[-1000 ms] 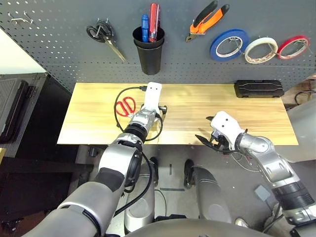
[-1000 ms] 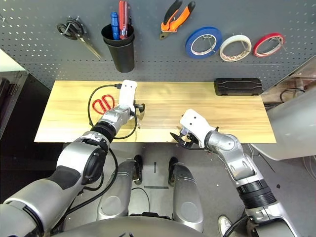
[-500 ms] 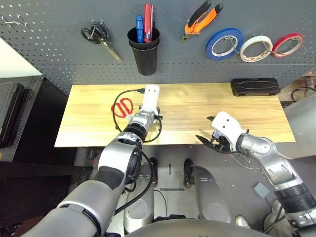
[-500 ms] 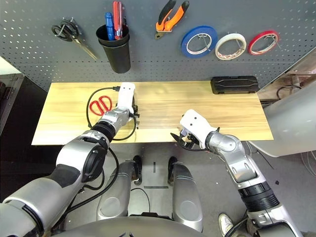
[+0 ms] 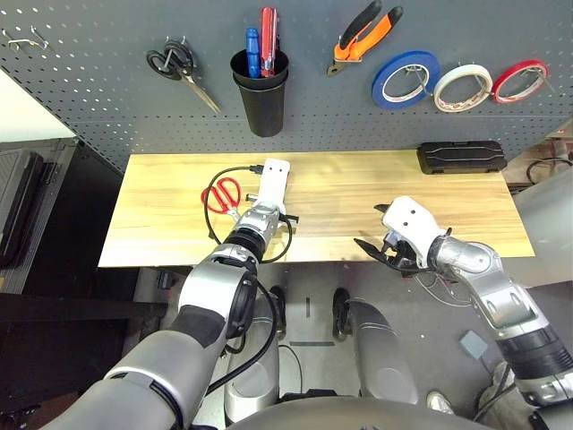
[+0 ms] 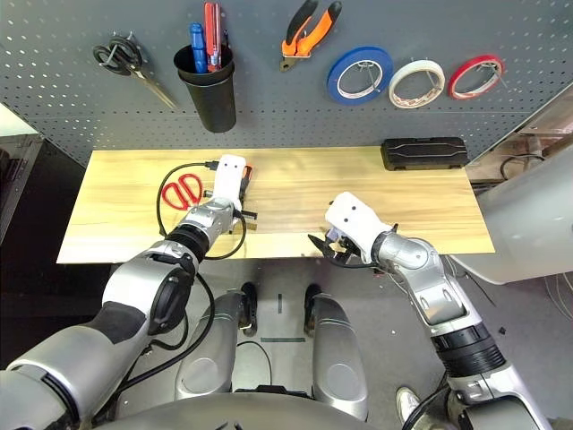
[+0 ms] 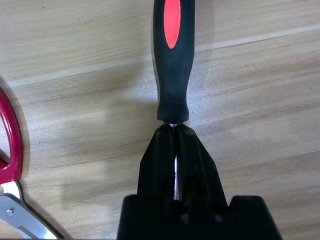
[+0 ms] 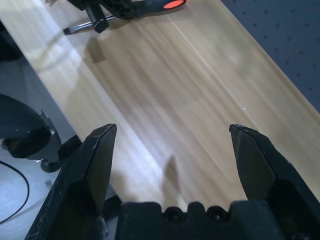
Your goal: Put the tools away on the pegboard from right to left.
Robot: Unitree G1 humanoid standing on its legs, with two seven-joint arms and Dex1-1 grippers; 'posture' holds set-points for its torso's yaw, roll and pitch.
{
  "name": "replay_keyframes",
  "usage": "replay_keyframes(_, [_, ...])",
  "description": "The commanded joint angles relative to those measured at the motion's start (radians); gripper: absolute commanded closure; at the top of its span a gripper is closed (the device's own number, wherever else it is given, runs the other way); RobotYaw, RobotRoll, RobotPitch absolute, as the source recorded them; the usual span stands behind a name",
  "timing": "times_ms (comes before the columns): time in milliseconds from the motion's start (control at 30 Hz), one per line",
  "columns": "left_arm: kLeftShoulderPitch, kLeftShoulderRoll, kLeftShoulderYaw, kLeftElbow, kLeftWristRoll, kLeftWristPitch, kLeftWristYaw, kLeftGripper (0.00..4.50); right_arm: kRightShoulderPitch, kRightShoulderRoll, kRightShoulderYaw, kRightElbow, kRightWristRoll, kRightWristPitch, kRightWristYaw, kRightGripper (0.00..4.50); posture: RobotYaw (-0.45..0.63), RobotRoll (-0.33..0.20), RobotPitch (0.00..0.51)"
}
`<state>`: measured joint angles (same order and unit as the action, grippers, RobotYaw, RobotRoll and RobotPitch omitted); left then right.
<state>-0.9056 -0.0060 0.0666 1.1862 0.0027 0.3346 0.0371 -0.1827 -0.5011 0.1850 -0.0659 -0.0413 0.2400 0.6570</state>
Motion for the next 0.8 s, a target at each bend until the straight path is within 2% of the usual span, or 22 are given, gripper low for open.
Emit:
replay_keyframes(33, [0.048,-0.008,0.011,-0.090,-0.022,0.054,-0.008,4.46,-0.005,0.006,0.012,0.048,0.001,-0.028,0.010,0.00,0.10,0.000,0.264])
replay_keyframes(200, [0.197,-0.019,0.024,-0.471,-0.065,0.244,0.009,4.46,-0.043,0.016,0.017,0.115,-0.001,-0.070,0.021,0.00,0.14,0.000,0.266])
replay_keyframes(433, [0.408,-0.092,0.098,-1.023,-0.132,0.510,0.097,4.46,-0.110,0.025,0.017,0.227,-0.003,-0.135,0.038,0.00,0.19,0.000,0.267])
replay_keyframes(567, [0.469,-0.127,0.137,-1.203,-0.141,0.613,0.151,4.46,-0.144,0.027,0.019,0.282,-0.006,-0.172,0.050,0.00,0.22,0.000,0.268])
replay_keyframes(800, [0.530,-0.167,0.216,-1.418,-0.170,0.671,0.218,4.46,-0.213,0.036,0.020,0.383,-0.004,-0.242,0.077,0.00,0.28,0.000,0.269])
